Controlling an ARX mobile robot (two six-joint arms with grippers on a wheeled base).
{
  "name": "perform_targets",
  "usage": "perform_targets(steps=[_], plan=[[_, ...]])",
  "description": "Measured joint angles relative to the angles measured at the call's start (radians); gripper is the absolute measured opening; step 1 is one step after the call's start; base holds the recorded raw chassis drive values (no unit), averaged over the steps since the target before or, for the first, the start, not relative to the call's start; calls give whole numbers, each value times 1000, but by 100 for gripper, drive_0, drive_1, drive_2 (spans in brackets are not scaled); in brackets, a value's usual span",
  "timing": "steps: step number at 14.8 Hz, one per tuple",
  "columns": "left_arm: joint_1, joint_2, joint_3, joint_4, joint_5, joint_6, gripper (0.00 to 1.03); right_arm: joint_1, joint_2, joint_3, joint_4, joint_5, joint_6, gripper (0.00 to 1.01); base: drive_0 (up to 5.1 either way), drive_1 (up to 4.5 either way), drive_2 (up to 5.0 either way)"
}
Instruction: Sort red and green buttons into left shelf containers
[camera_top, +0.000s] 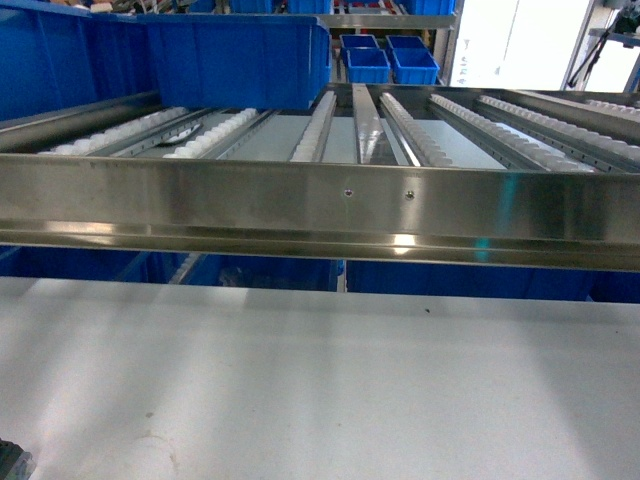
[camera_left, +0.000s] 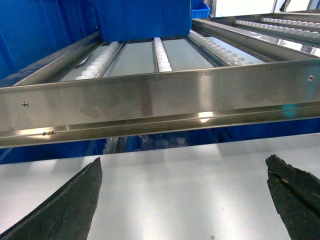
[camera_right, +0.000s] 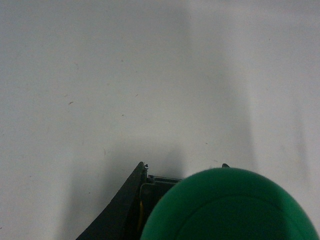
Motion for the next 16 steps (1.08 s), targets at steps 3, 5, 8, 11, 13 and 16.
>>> perform_targets(steps=[3, 5, 8, 11, 13, 16], plan=[[0, 0, 0, 0, 0, 0, 98, -1, -130, -81, 6, -40, 5, 35, 0, 0, 0], [0, 0, 0, 0, 0, 0, 98, 2, -339, -153, -29, -80, 26, 35, 0, 0, 0], [0, 0, 0, 0, 0, 0, 98, 42, -728, -283, -204, -127, 51, 35, 0, 0, 0], [0, 0, 0, 0, 0, 0, 98, 146, -1379, -362, -566, -141, 105, 35, 0, 0, 0], [0, 0, 0, 0, 0, 0, 98, 165, -1413, -365, -598, -106, 123, 35, 0, 0, 0], [0, 0, 0, 0, 0, 0, 98, 196, -1442, -377, -616, -88, 129, 35, 0, 0, 0]])
